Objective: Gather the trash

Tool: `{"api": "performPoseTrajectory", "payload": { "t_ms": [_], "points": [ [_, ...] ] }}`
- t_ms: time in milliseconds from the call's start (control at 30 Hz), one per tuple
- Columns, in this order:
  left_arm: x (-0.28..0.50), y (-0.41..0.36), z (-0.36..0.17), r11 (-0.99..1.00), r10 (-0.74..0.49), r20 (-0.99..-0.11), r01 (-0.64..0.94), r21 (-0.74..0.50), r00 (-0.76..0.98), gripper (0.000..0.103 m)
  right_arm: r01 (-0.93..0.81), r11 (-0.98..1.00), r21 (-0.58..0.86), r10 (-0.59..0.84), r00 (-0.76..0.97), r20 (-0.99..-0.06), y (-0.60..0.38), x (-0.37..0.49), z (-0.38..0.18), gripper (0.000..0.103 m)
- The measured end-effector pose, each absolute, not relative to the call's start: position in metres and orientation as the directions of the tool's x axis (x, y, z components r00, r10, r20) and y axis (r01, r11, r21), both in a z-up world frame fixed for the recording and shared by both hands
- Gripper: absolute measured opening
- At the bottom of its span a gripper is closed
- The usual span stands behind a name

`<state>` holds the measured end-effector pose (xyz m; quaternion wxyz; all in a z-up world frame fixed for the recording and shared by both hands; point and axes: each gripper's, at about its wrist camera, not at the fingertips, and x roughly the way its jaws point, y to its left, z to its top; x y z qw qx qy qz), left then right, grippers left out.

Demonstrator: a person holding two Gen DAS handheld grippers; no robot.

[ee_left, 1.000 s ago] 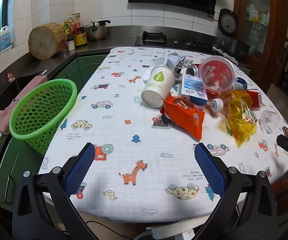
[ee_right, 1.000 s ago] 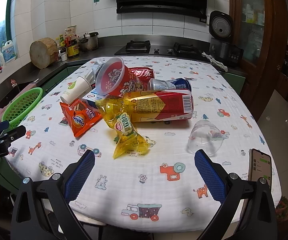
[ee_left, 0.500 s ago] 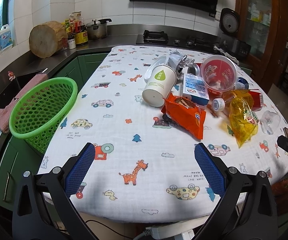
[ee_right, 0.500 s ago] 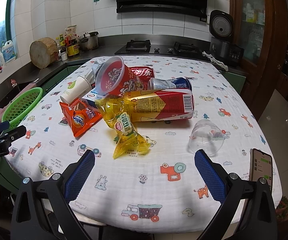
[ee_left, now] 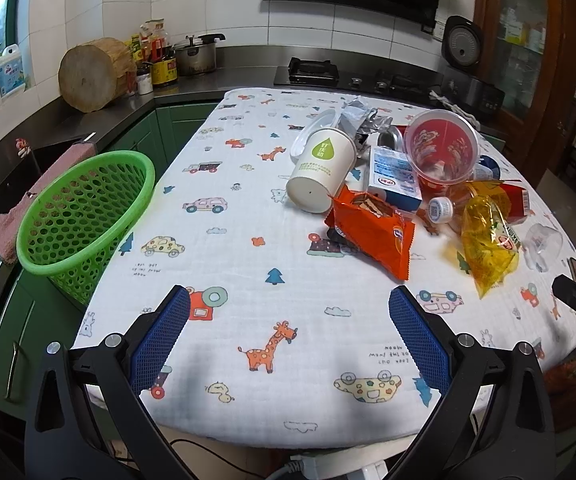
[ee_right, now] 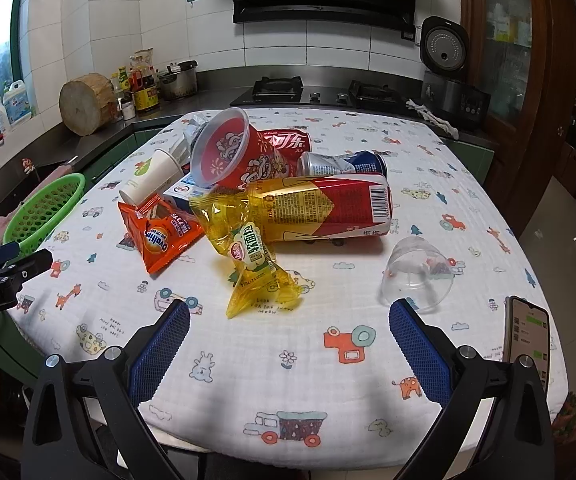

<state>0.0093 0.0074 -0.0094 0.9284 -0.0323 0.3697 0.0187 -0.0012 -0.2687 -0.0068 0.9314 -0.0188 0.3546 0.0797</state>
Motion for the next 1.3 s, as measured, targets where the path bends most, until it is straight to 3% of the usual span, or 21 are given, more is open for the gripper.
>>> {"api": "performPoseTrajectory", "payload": {
  "t_ms": [1300],
  "points": [
    [0.04,0.015,-0.018,0.996,0.017,-0.724,-0.077,-0.05,0.689,0.098,-0.273,0.96,0.07,0.242,0.673,-0.699,-0.254,0.055,-0.025,0.096]
  ]
}}
